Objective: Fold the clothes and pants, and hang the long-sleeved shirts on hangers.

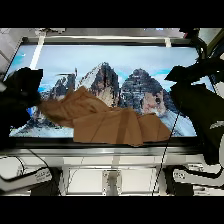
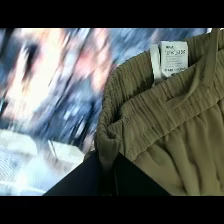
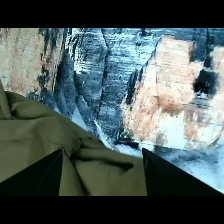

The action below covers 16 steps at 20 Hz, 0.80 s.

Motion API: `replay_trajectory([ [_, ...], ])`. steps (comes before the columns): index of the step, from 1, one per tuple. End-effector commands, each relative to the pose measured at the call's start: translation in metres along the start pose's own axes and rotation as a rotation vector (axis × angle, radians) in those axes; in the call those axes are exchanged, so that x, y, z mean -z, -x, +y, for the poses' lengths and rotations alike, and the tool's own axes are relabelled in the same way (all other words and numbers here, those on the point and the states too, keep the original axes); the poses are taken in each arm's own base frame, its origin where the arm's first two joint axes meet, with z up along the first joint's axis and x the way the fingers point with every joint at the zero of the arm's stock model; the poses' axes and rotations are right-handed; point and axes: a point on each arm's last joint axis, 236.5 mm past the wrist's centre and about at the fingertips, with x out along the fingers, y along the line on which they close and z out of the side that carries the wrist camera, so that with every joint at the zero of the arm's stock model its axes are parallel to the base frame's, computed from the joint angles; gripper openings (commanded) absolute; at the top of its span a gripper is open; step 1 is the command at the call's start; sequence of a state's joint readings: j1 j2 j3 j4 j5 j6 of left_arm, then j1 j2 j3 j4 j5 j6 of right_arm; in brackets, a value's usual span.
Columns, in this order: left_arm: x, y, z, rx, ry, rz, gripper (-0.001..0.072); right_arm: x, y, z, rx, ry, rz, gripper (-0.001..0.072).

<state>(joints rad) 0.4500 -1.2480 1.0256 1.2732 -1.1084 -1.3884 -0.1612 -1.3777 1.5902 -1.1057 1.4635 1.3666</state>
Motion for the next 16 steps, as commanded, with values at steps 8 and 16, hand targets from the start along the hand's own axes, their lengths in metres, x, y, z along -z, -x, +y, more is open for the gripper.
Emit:
replay_trajectory([
  [8,0.072,0.033,0.040,-0.099,0.111,-0.160,0.0032,0.100,-0.141,0.130,-0.127,0.438,0.238,0.0553],
  [16,0.072,0.033,0.040,-0.099,0.109,-0.162,0.0031,0.199,-0.225,0.168,-0.090,0.718,0.532,0.0555],
])
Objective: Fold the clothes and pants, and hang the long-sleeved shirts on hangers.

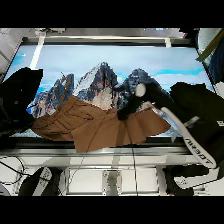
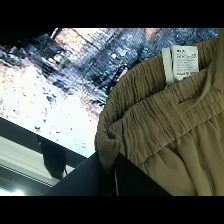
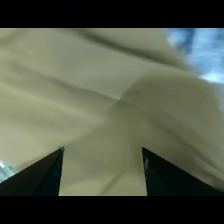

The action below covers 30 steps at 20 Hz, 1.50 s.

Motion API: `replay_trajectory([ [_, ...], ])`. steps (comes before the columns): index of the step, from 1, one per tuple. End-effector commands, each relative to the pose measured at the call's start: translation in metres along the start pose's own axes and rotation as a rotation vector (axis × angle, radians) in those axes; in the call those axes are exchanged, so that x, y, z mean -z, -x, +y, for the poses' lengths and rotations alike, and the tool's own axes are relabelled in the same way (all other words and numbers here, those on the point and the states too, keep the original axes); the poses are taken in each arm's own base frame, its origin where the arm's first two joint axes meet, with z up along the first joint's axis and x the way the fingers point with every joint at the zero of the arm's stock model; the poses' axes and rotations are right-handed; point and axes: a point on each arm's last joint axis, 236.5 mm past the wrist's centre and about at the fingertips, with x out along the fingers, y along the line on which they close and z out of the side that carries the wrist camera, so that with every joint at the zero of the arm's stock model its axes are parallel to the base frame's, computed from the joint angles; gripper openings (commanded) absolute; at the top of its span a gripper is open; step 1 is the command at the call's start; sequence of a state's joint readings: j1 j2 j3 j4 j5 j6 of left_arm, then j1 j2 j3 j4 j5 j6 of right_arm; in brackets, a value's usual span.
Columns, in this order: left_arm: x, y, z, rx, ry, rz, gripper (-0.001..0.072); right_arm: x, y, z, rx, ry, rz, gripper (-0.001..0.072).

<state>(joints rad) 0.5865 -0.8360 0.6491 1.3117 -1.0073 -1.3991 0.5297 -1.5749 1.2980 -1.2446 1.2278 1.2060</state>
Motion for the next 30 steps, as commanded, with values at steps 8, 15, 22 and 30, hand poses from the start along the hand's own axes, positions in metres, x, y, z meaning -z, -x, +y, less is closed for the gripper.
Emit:
replay_trajectory([
  [8,-0.005,0.001,0.000,-0.001,0.002,-0.024,0.0031,-0.067,-0.011,0.070,-0.032,0.284,-0.106,0.0558],
  [15,-0.005,0.001,0.001,-0.002,0.002,-0.026,0.0032,-0.103,-0.048,0.162,-0.130,0.450,-0.124,0.0563],
  [22,-0.005,0.001,0.001,-0.002,0.002,-0.026,0.0032,-0.119,-0.070,0.232,-0.169,0.591,-0.149,0.0581],
  [30,-0.005,0.001,0.001,-0.002,0.002,-0.025,0.0032,-0.114,-0.112,0.210,-0.107,0.608,-0.089,0.0581],
])
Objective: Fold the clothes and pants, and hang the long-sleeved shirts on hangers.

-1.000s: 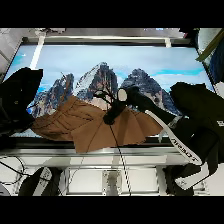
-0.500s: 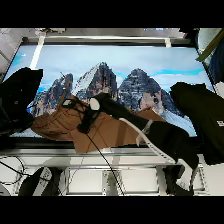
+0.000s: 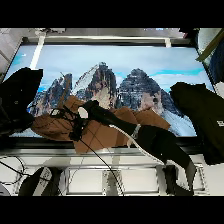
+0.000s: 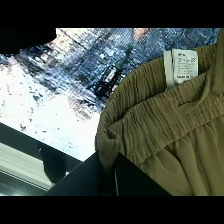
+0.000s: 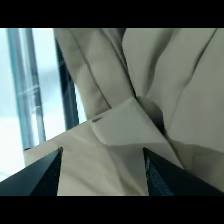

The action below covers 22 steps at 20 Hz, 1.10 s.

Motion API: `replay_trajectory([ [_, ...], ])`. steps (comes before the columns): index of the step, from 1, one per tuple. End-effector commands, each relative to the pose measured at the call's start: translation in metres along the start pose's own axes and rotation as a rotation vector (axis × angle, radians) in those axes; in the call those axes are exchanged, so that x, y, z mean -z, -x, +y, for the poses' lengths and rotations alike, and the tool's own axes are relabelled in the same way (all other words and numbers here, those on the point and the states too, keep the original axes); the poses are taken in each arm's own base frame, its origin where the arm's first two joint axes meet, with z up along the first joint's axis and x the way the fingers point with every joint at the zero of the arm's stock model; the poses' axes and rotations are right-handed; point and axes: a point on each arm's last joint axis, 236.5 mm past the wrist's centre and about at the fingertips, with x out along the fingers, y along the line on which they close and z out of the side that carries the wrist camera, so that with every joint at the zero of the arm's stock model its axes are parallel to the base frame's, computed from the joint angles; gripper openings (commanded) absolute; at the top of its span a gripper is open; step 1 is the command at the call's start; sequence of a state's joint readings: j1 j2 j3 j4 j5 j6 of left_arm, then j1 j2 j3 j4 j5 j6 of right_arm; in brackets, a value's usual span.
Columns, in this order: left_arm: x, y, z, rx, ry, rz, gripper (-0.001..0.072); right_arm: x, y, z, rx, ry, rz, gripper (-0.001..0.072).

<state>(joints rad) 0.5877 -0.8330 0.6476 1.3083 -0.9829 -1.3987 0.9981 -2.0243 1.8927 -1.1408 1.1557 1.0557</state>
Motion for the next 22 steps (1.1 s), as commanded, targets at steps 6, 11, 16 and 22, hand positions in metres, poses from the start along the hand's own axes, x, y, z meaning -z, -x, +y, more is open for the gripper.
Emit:
replay_trajectory([
  [6,0.000,0.000,0.000,0.000,0.000,0.000,0.0032,0.025,-0.032,-0.031,0.082,0.021,0.083,0.0173],
  [11,-0.005,0.003,-0.004,0.014,0.007,-0.015,0.0032,-0.007,0.029,-0.060,0.168,-0.007,0.022,0.0008],
  [16,-0.038,0.022,-0.004,0.003,-0.004,-0.106,0.0031,-0.007,0.157,-0.082,0.249,-0.072,-0.064,0.0008],
  [22,-0.048,0.040,0.058,-0.090,0.164,-0.163,0.0031,0.087,0.374,-0.186,0.701,-0.326,-0.173,0.0008],
])
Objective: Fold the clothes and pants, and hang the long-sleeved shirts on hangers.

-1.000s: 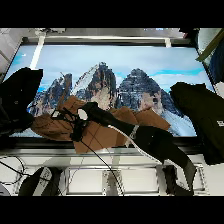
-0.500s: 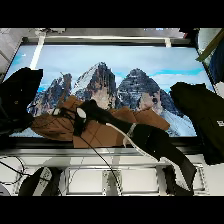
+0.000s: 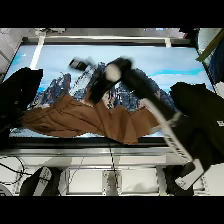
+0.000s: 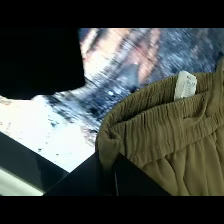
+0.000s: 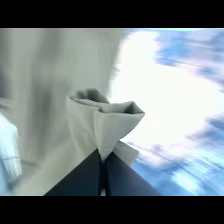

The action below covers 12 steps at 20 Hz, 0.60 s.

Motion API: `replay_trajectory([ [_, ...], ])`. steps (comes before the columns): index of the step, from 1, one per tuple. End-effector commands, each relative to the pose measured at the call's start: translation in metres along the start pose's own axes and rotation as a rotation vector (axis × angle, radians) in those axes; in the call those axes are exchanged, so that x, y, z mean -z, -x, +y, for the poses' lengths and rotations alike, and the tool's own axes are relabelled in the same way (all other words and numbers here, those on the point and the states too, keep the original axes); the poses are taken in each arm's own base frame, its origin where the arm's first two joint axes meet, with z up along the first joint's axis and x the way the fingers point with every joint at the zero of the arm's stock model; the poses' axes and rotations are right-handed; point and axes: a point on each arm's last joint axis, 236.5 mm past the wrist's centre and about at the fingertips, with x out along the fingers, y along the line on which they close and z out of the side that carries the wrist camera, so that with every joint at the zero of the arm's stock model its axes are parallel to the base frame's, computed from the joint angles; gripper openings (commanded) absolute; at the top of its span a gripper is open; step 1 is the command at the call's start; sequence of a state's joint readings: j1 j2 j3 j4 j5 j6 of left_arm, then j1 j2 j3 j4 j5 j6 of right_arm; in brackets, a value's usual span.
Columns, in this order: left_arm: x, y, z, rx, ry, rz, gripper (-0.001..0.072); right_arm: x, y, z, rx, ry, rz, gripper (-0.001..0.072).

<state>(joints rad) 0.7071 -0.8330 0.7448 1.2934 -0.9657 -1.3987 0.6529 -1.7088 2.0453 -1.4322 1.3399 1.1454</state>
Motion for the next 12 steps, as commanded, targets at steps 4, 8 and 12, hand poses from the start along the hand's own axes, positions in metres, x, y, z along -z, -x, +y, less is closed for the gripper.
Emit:
replay_trajectory([
  [4,-0.007,0.012,0.049,-0.083,0.129,-0.041,0.0031,0.154,0.130,-0.196,0.363,-0.515,0.136,0.0008],
  [8,-0.008,0.012,0.050,-0.083,0.131,-0.041,0.0031,0.251,0.175,-0.271,0.509,-0.891,0.094,0.0008],
  [12,-0.008,0.012,0.050,-0.083,0.138,-0.045,0.0031,0.264,0.190,-0.315,0.547,-1.094,-0.127,0.0007],
])
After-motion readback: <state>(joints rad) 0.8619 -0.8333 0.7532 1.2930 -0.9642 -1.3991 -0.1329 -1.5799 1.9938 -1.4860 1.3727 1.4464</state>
